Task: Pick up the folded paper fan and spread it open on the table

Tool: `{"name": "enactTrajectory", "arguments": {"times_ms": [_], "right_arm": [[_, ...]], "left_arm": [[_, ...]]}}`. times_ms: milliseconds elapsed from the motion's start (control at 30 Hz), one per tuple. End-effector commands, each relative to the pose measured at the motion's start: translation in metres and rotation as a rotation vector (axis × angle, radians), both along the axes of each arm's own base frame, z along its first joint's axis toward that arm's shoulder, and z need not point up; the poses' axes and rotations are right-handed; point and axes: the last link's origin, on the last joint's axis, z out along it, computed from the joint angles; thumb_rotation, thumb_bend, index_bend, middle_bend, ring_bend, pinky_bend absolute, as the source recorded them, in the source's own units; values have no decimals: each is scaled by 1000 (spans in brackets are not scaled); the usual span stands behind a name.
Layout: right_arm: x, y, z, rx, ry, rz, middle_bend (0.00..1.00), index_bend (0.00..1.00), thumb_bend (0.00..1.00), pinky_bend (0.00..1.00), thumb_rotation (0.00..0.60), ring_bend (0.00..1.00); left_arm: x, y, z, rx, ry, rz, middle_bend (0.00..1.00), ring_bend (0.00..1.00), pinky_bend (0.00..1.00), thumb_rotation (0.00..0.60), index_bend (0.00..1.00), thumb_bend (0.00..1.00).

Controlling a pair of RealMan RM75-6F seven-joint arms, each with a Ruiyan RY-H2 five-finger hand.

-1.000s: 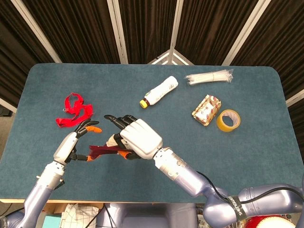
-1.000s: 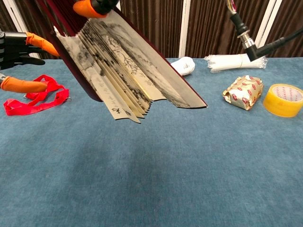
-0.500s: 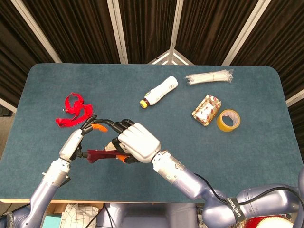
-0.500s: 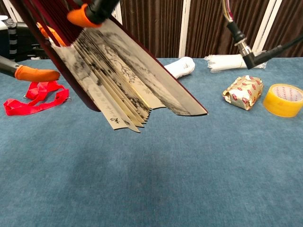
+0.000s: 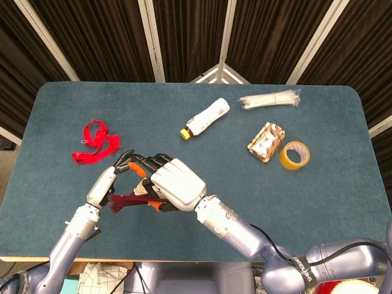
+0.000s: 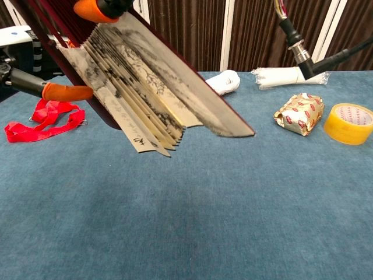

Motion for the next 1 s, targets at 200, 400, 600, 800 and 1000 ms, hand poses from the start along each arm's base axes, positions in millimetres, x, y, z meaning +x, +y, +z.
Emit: {"name": "enactTrajectory", "arguments": {"times_ms": [200,400,600,800,1000], "right_arm": [[-2,0,1,0,3,-6,108,758,441,224,600,220],[-6,-1,4,-3,7,-17,108,757,440,224,600,220],[-17,-8,8,-18,24,-43,108,761,442,224,600,220],[-34,-18,10,-45,57,-72,108,761,442,224,600,220],[-51,-29,13,-103,116,-79,108,761,443,224,600,220]], "left_arm": [[3,1,0,26,4,8,300,0,92,600,653,421],[0,0,1,29,20,22,311,0,92,600,662,440],[-2,0,12,46,37,20,311,0,92,600,662,440],[-1,-1,23,65,62,10,310,0,92,600,661,439],[-2,-1,35,96,82,8,311,0,92,600,661,440]]}}
